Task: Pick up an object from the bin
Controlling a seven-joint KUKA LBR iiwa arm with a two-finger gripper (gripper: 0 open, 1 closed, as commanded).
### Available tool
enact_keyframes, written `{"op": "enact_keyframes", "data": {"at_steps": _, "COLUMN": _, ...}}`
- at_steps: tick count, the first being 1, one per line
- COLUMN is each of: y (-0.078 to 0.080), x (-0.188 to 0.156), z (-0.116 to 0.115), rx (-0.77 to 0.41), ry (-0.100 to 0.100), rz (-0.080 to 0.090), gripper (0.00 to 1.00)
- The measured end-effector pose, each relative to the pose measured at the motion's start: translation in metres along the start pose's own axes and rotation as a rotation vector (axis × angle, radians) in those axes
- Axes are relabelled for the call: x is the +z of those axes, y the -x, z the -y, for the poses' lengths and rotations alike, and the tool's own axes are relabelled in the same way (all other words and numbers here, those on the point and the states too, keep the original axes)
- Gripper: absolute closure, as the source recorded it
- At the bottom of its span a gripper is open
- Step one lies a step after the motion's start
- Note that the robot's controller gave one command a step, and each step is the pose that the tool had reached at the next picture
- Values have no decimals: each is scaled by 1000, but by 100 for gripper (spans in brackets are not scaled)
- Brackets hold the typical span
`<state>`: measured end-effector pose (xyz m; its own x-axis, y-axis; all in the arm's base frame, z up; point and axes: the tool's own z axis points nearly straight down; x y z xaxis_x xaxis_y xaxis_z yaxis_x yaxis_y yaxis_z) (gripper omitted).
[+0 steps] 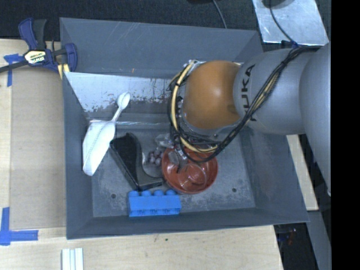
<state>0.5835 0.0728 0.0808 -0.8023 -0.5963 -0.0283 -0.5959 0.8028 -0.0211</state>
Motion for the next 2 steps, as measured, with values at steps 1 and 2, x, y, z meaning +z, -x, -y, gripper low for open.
{"op": "enact_keyframes", "data": {"at_steps": 1, "y": 0, "x": -4, "z": 1, "rx": 1, "ry": -1, "rz": 1, "gripper": 100}}
{"op": "enact_keyframes", "data": {"at_steps": 2, "y": -2, "x": -21, "z": -1, "rx": 2, "ry": 5, "rz": -7, "gripper": 100}}
